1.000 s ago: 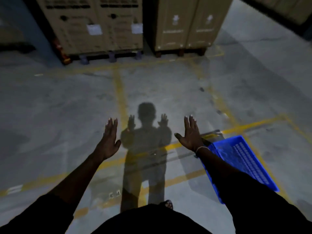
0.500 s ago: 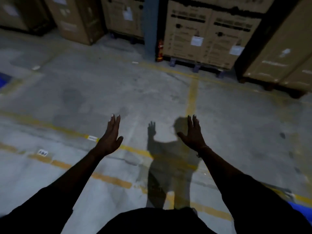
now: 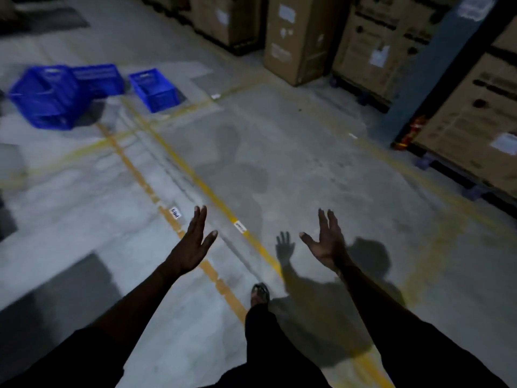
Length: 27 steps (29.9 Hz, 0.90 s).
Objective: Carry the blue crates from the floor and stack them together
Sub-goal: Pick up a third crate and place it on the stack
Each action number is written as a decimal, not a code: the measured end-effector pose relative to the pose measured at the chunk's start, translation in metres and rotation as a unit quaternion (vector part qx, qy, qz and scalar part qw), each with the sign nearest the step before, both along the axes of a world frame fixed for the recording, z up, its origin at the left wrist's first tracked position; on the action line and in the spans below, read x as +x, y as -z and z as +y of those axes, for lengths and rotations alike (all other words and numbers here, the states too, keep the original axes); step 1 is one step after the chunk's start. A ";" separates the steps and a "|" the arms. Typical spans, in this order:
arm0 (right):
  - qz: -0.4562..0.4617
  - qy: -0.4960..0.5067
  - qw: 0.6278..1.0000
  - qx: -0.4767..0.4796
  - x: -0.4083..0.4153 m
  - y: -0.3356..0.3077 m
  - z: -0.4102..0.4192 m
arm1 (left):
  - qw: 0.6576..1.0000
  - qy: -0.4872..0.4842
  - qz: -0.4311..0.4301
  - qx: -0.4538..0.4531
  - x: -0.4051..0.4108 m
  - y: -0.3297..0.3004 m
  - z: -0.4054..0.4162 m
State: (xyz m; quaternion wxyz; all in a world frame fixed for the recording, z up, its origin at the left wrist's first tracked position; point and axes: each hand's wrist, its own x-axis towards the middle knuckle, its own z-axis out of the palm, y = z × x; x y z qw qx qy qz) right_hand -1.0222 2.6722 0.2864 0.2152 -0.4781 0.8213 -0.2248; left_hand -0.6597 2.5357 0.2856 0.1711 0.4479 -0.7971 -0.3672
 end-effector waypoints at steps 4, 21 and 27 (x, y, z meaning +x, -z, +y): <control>-0.047 -0.060 0.997 0.009 0.008 0.015 -0.118 | 0.997 -0.069 0.017 0.016 0.025 -0.008 -0.062; -0.100 -0.201 0.974 0.032 0.077 -0.040 -0.572 | 0.964 -0.258 0.055 0.032 0.092 -0.040 -0.377; -0.108 -0.213 0.971 0.025 0.128 -0.026 -0.731 | 0.954 -0.290 0.068 0.035 0.147 -0.019 -0.516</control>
